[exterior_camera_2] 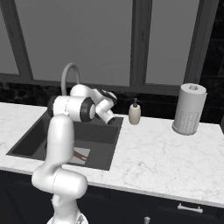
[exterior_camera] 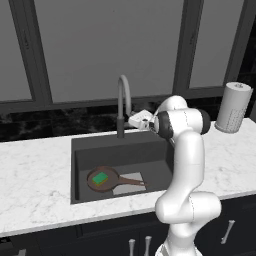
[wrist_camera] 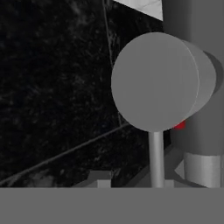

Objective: Pick the pan and sponge and place them into the sink. Then turn on the water.

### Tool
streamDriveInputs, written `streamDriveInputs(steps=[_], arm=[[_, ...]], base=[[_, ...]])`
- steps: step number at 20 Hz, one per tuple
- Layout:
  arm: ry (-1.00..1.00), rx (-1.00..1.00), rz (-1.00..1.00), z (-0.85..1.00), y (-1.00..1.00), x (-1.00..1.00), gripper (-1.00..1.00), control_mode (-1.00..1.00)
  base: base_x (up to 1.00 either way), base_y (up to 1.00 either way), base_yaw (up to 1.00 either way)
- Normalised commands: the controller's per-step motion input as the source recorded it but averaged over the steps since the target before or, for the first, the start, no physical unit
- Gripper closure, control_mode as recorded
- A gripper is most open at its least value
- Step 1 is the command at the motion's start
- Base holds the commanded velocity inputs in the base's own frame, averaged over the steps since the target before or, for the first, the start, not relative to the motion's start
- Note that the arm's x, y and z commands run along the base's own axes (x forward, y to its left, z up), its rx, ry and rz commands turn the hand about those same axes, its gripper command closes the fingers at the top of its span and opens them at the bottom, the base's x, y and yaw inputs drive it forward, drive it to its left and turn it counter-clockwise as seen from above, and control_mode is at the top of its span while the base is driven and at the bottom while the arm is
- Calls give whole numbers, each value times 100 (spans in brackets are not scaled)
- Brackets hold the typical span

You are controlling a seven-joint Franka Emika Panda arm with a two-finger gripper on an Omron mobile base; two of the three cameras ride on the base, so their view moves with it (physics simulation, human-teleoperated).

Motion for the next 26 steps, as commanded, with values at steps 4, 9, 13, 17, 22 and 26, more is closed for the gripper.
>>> streamDriveInputs(steps=[4, 9, 13, 17, 22, 26], arm=[[33, -1, -37, -69, -96, 10, 100, -100], [38, -5, -49, -76, -100, 5, 100, -100], [41, -5, -51, -69, -100, 6, 100, -100], [28, 2, -29, -2, -80, -19, 100, -100], [1, 13, 0, 100, -17, -69, 100, -100], [-1, 7, 0, 100, -35, -83, 100, -100]], base=[[0, 0, 0], [0, 0, 0], [0, 0, 0], [0, 0, 0], [0, 0, 0], [0, 0, 0]])
